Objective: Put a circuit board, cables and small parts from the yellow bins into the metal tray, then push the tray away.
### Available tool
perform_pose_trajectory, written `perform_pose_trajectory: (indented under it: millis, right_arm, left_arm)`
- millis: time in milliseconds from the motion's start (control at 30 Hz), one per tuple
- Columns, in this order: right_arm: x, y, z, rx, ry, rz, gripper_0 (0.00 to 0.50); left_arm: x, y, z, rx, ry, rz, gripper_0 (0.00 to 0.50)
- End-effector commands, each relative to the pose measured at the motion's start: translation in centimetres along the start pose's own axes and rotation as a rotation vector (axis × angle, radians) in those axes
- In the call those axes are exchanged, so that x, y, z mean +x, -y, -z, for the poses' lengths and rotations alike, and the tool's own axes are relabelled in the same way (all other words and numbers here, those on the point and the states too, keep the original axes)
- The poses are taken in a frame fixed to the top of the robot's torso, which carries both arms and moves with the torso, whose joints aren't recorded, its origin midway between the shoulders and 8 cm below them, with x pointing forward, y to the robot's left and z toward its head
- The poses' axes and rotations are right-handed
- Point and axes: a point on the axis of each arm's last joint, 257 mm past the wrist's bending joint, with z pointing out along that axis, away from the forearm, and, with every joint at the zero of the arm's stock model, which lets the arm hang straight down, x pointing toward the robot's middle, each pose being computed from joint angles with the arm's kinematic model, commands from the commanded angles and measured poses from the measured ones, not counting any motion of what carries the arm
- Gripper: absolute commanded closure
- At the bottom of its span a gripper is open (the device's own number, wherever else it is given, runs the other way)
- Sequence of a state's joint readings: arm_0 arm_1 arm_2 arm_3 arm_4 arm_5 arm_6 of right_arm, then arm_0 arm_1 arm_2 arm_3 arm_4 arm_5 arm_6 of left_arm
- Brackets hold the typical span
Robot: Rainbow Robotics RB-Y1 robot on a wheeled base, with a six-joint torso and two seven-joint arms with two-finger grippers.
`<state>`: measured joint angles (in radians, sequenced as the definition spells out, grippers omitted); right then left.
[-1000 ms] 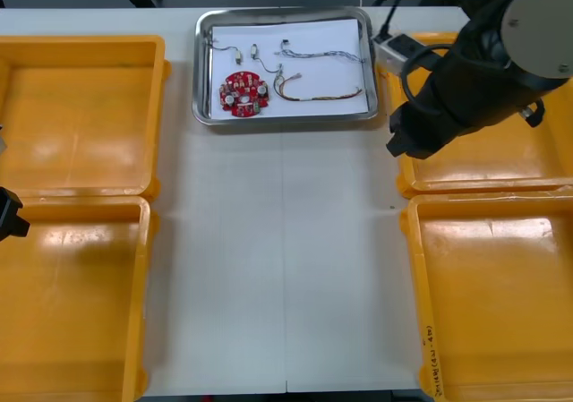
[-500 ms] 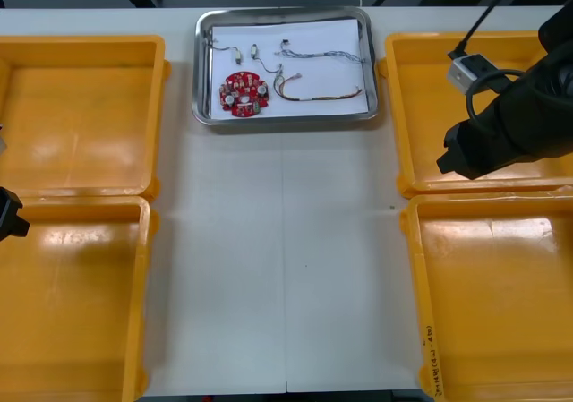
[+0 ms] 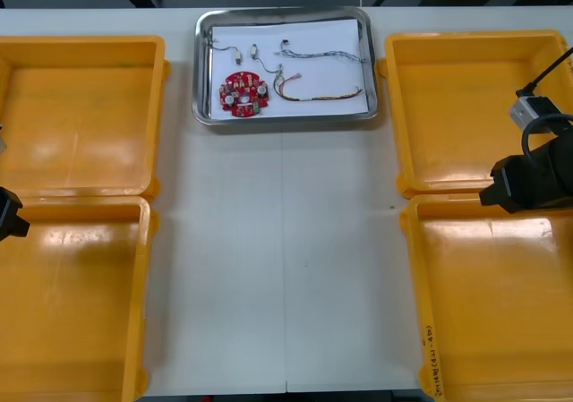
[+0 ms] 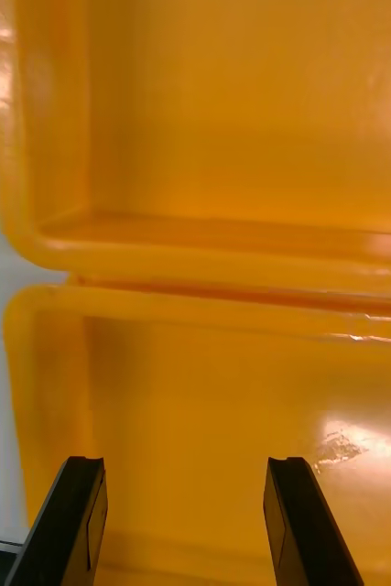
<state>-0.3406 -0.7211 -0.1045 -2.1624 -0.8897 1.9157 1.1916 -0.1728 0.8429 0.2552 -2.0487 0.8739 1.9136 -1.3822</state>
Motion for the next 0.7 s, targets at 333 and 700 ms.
perform_pose_trajectory:
  millis: [333, 700]
  right_arm:
    - [2.7, 4.2, 0.7, 0.100, -0.006, -0.060, 0.000]
    - [4.3, 4.9, 0.4, 0.096, -0.034, -0.080, 0.000]
  left_arm:
    - [0.4, -0.7, 0.2, -0.008, 0.004, -0.036, 0.000]
    - [0.4, -0.7, 0.2, -0.008, 0.004, -0.036, 0.000]
